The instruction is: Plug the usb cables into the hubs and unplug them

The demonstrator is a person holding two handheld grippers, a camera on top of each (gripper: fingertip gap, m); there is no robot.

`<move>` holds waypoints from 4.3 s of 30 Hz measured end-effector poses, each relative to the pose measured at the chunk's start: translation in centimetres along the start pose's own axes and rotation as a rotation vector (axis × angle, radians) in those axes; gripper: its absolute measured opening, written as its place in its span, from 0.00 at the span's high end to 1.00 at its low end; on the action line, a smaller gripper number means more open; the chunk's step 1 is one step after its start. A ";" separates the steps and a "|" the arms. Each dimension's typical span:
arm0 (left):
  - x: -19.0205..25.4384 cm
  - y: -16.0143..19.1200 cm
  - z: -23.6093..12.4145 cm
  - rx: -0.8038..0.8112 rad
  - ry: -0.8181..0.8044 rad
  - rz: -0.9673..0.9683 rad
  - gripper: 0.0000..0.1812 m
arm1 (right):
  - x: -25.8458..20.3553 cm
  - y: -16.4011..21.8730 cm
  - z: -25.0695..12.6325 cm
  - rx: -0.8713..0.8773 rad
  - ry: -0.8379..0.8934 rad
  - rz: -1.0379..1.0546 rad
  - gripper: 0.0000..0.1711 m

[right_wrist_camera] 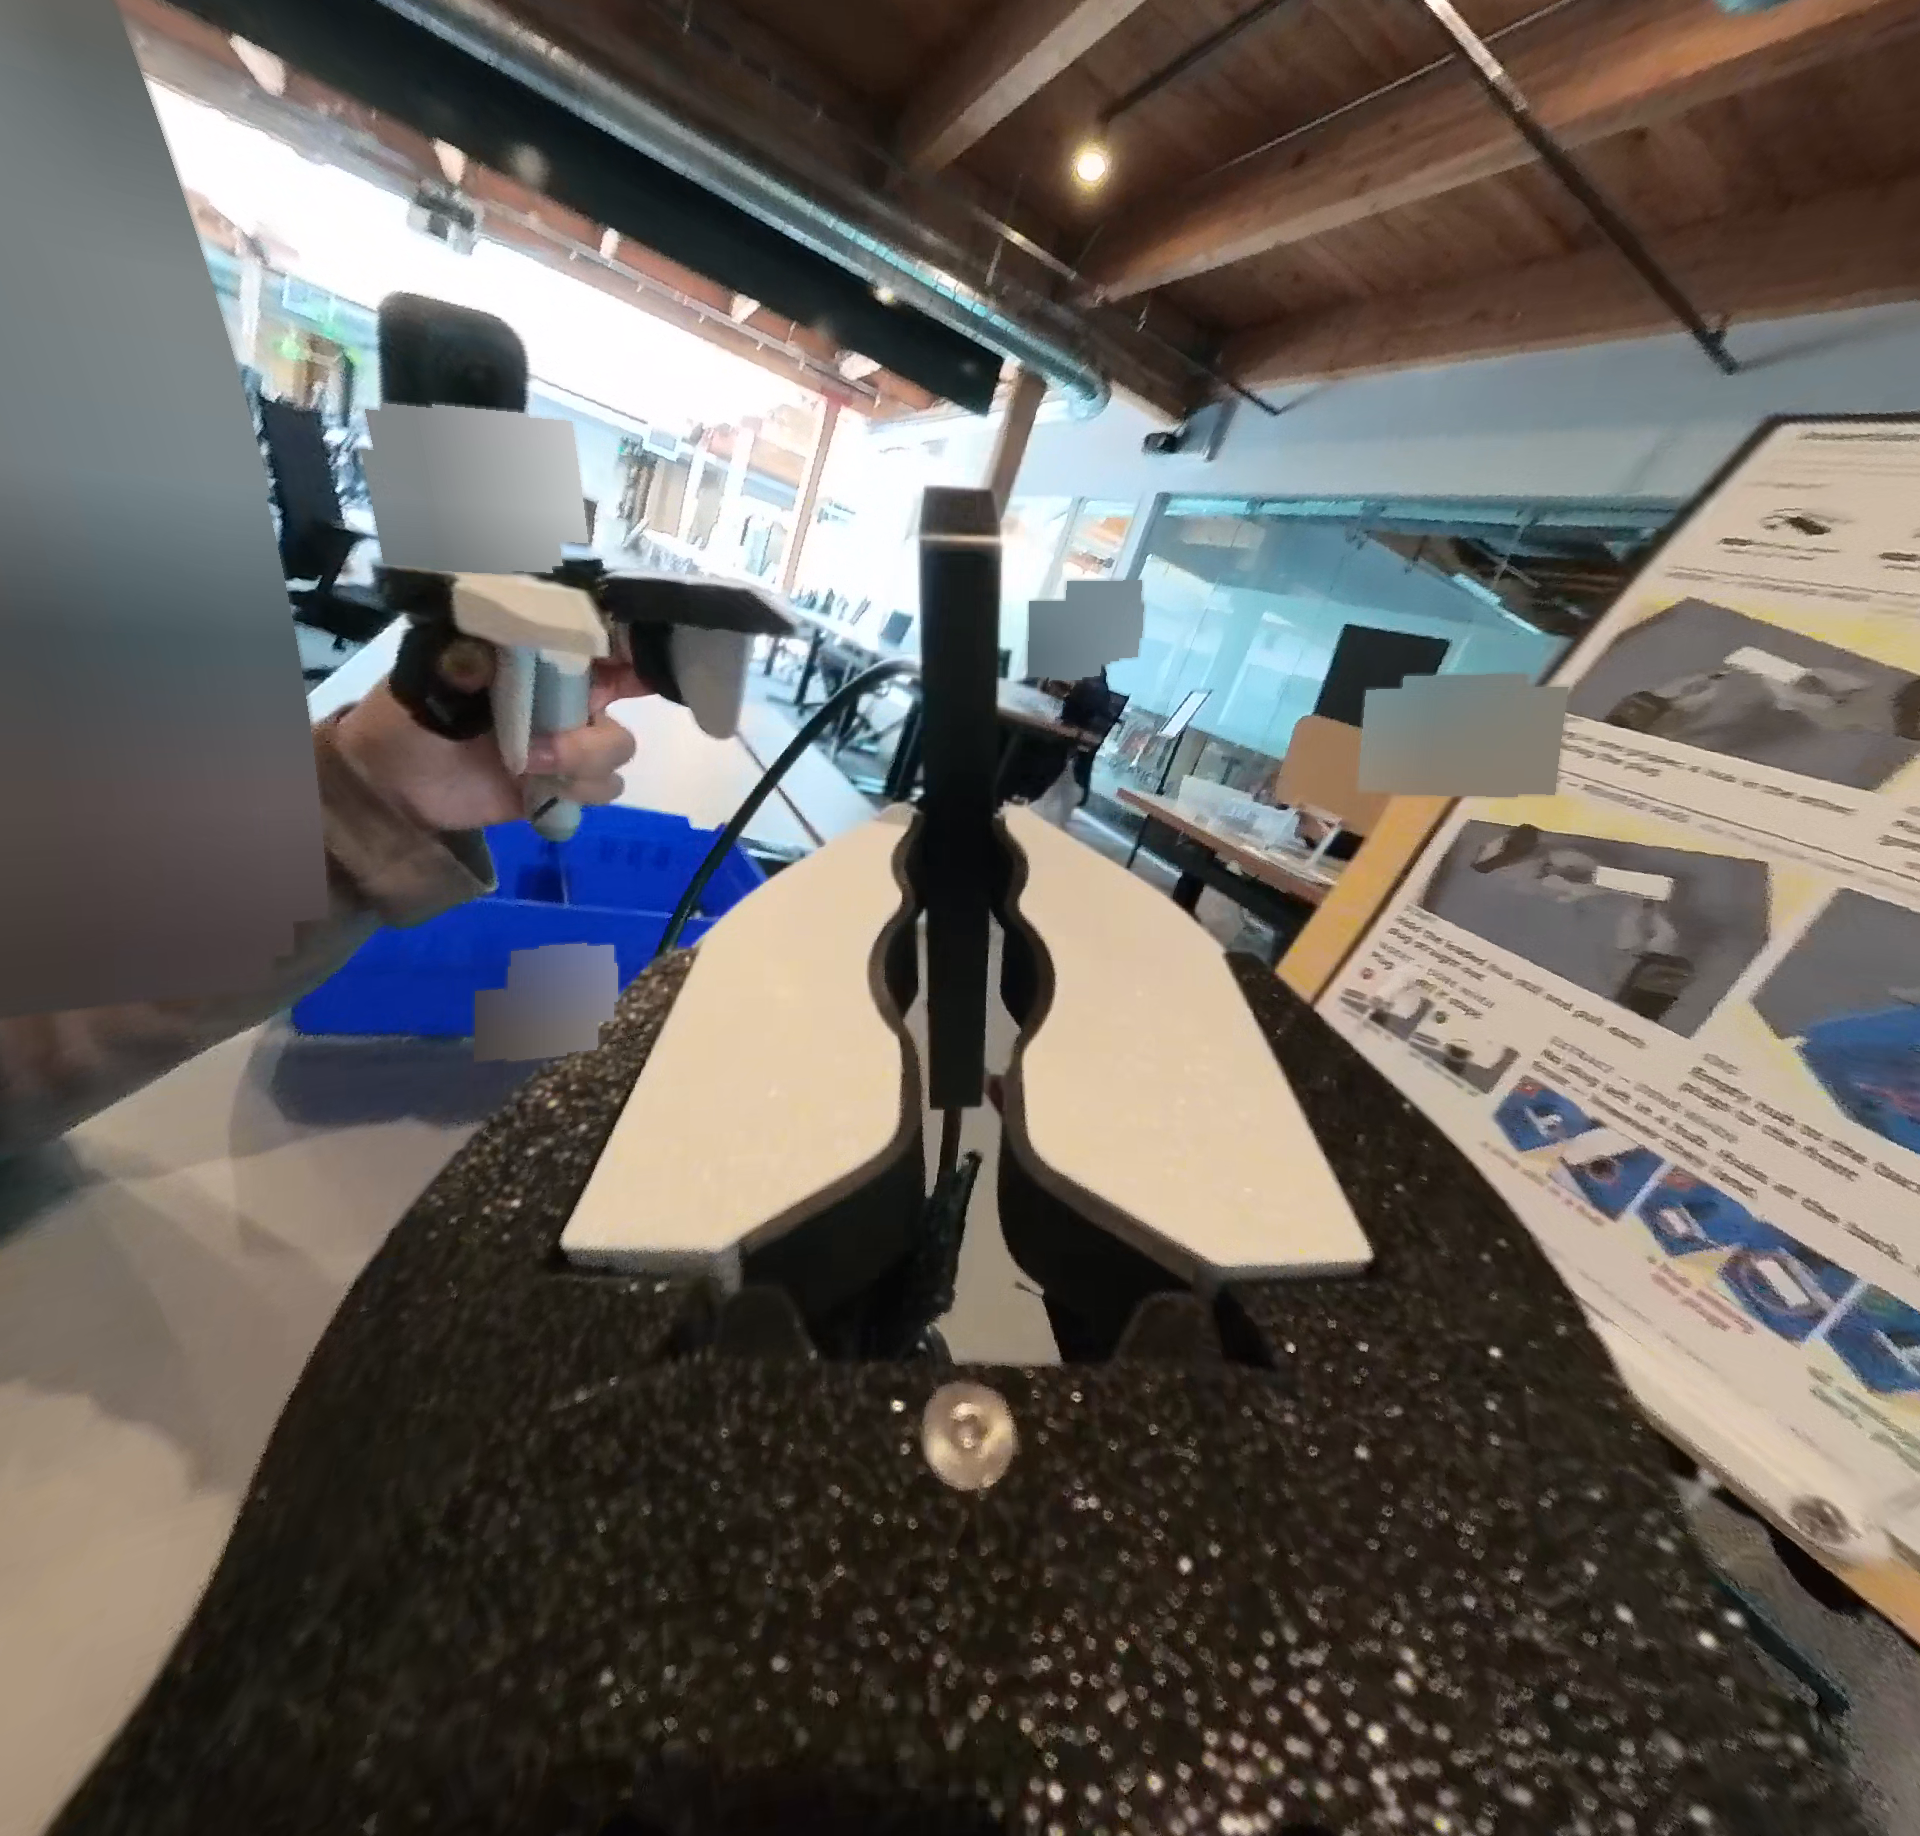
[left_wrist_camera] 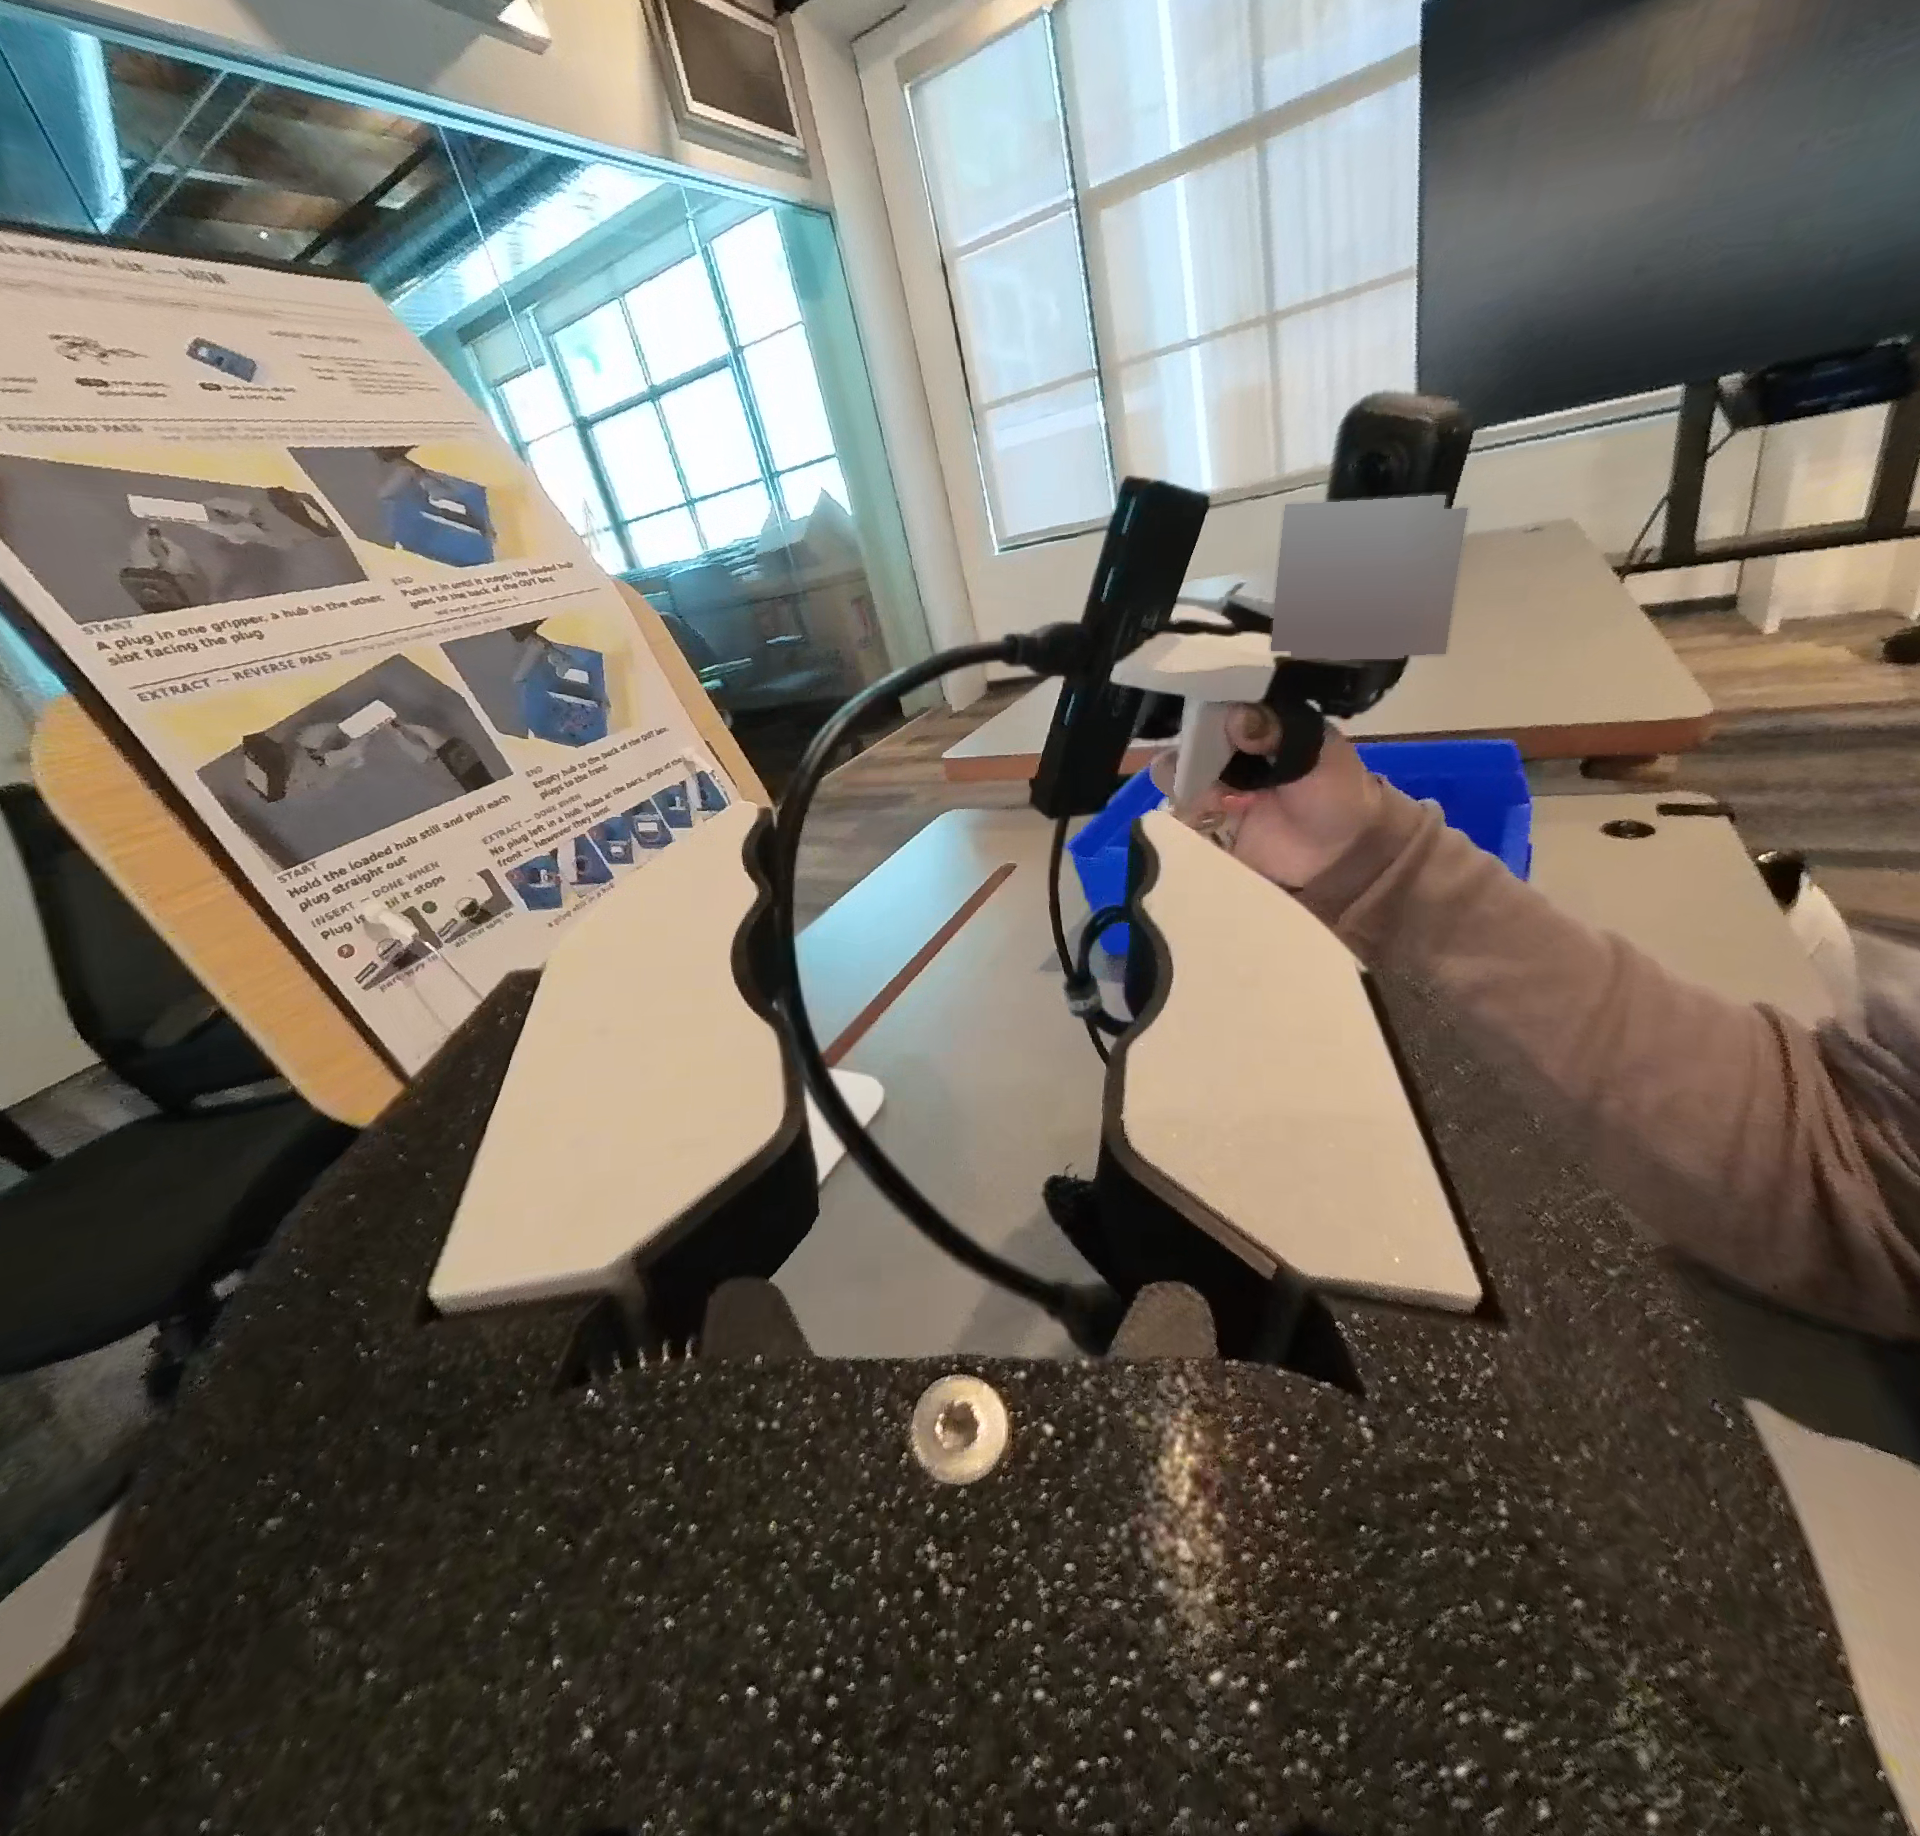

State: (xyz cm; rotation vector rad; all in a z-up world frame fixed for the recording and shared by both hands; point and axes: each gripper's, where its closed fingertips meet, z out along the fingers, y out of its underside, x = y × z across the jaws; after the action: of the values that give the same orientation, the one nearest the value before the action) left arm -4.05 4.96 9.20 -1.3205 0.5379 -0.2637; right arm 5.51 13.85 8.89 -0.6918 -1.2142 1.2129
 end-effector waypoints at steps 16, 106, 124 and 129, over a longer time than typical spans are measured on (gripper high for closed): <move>2.0 1.3 1.9 -0.094 0.006 0.159 0.66 | -4.4 0.4 2.7 -0.086 -0.181 -0.074 0.94; 2.4 -0.4 7.4 0.156 0.112 -0.227 0.68 | 11.7 1.3 -37.1 -1.250 0.648 -0.244 0.94; 1.6 -0.7 6.6 0.170 0.090 -0.232 0.69 | 11.9 5.9 -33.9 -1.337 0.509 -0.259 0.94; 1.5 -0.5 6.7 0.169 0.087 -0.237 0.69 | 11.5 9.2 -32.8 -1.403 0.399 -0.272 0.94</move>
State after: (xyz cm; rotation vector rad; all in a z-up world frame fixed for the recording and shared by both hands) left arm 0.70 9.77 10.36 -1.2119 0.4219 -0.5526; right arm 32.46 33.45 -4.76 -1.5962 -1.6309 -0.1950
